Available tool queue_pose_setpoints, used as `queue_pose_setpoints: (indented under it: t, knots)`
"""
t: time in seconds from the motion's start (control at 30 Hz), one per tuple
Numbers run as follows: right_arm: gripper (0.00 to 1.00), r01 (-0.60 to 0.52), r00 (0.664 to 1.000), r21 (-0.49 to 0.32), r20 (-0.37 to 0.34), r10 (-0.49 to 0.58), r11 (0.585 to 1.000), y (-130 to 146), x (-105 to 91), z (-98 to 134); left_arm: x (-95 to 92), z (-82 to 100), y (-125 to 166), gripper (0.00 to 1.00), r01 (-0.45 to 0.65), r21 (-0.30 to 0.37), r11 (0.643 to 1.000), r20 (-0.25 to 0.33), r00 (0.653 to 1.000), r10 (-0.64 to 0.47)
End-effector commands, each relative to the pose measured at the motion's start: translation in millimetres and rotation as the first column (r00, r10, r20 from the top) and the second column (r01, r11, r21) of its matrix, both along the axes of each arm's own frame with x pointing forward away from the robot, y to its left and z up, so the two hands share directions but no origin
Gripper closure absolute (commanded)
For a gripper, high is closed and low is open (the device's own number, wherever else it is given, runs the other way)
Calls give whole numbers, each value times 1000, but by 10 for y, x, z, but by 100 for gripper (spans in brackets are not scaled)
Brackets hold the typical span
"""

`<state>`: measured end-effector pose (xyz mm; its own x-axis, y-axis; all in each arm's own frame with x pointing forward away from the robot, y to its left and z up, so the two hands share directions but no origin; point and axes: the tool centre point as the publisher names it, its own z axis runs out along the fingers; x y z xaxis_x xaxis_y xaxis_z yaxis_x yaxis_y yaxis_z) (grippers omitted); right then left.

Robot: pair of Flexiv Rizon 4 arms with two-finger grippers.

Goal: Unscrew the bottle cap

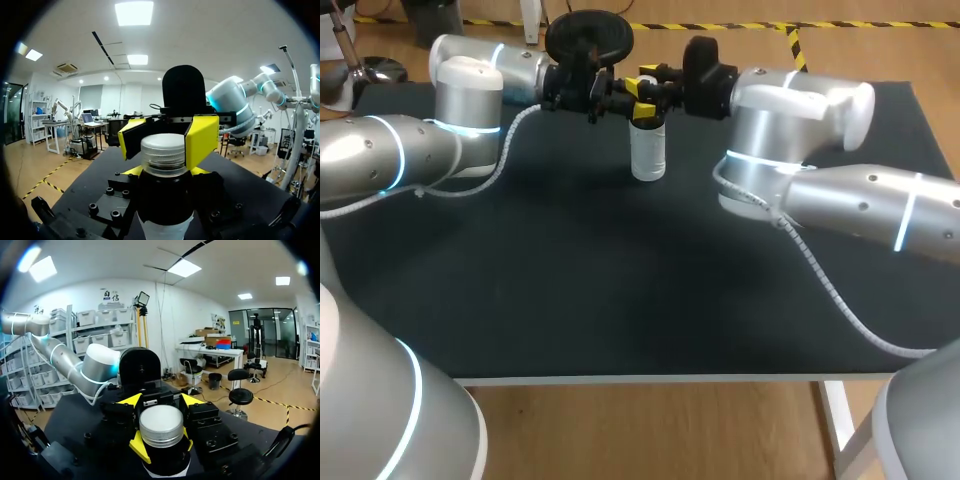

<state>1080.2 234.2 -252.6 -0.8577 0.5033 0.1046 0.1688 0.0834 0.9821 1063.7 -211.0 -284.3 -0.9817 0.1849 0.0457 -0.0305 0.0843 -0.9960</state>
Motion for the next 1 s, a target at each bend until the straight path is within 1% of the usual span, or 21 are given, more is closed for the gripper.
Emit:
queue_pose_setpoints:
  t: [0.03, 0.13, 0.3, 0.47, 0.5, 0.53, 0.57, 0.6, 0.67, 0.7, 0.73, 0.77, 0.8, 0.83, 0.93, 1.0]
  knots:
    - [100, -49, 999, 14, -9, 49, 999, -46, 38, -37, -1, 13, -16, 100, 3, -1, 1000, 0, 1000, -3]
    - [100, -84, 996, 27, -8, 84, 996, -53, 38, -42, -1, 13, -16, 100, 3, -1, 1000, 0, 1000, -3]
    - [100, -192, 981, 42, 14, 191, 981, -71, 20, -39, -1, 13, -16, 100, 3, -1, 1000, 0, 1000, -3]
    - [100, -309, 951, 64, 35, 308, 949, -64, 22, -34, -1, 13, -16, 100, 3, -1, 1000, 0, 1000, -3]
    - [100, -331, 943, 66, 46, 329, 941, -70, 26, -37, -1, 13, -16, 100, 3, -1, 1000, 0, 1000, -3]
    - [100, -370, 929, 71, 50, 367, 926, -79, 26, -37, -1, 13, -16, 100, 3, -1, 1000, 0, 1000, -3]
    - [100, -382, 924, 66, 53, 379, 922, -84, 26, -35, -1, 13, -16, 100, 3, -1, 1000, 0, 1000, -3]
    - [100, -423, 906, 76, 54, 420, 903, -89, 28, -35, -1, 13, -16, 100, 3, -1, 1000, 0, 1000, -3]
    - [100, -465, 885, 77, 55, 462, 882, -89, 21, -34, -1, 13, -16, 100, 3, -1, 1000, 0, 1000, -3]
    - [100, -501, 865, 82, 51, 499, 861, -85, 14, -34, -1, 13, -16, 100, 3, -1, 1000, 0, 1000, -3]
    - [100, -514, 858, 84, 44, 512, 854, -82, 8, -35, -1, 13, -16, 100, 3, -1, 1000, 0, 1000, -3]
    - [100, -537, 843, 86, 45, 536, 839, -79, 4, -37, -1, 13, -16, 100, 3, -1, 1000, 0, 1000, -3]
    - [100, -572, 820, 102, 34, 571, 814, -72, -9, -40, -1, 13, -16, 100, 3, -1, 1000, 0, 1000, -3]
    - [100, -584, 811, 107, 31, 584, 805, -69, -11, -41, -1, 13, -16, 100, 3, -1, 1000, 0, 1000, -3]
    - [100, -653, 755, 118, 25, 655, 748, -47, -42, -45, -1, 13, -16, 100, 3, -1, 1000, 0, 1000, -3]
    - [100, -698, 711, 135, 18, 703, 703, -29, -63, -49, -1, 13, -16, 100, 3, -1, 1000, 0, 1000, -3]
